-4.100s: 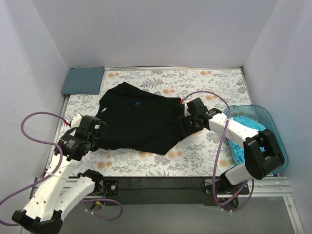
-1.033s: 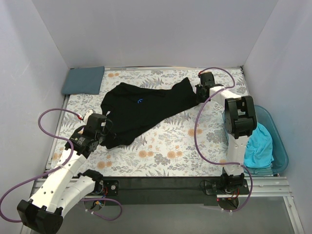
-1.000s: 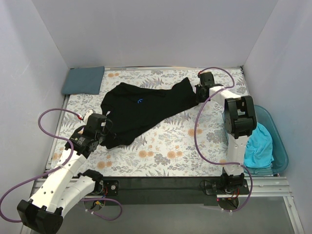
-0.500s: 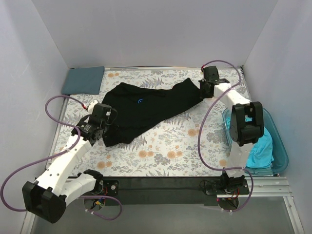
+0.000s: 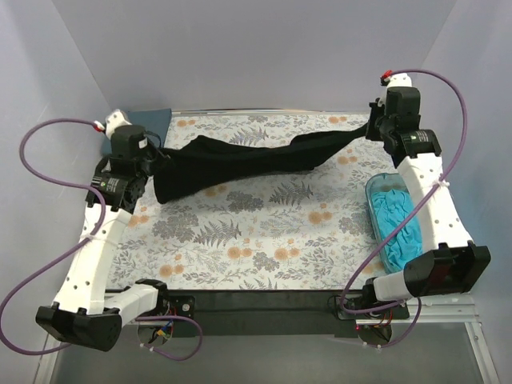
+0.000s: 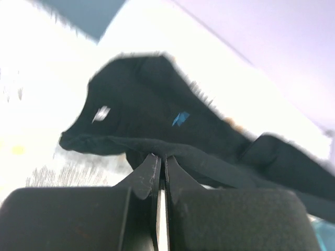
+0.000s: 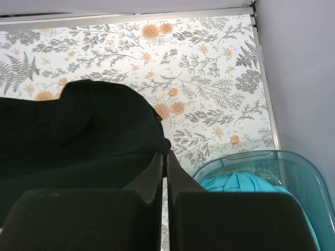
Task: Fold and stack the t-shirts
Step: Flatten the tshirt out
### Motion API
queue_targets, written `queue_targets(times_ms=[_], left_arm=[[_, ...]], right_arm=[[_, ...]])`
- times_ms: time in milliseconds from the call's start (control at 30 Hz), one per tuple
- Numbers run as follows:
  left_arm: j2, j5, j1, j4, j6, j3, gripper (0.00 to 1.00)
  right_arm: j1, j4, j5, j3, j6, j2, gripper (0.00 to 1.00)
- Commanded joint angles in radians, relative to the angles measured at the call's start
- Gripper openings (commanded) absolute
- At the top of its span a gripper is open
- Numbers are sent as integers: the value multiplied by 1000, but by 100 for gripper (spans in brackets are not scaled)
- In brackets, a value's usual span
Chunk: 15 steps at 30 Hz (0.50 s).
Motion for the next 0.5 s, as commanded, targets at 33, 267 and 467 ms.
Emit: queue_targets(times_ms=[33,267,467], left_arm=[[-23,-101,13,17,101,221,0],[-98,-179,12,42,230,501,0],[-127,-156,7,74,314,673,0]], right_arm=[[-4,-30,-11,86,-21,-90,1],[-3,-7,-45,179,-69,-301,1],[-3,7,-63,291,-136,-403,1]])
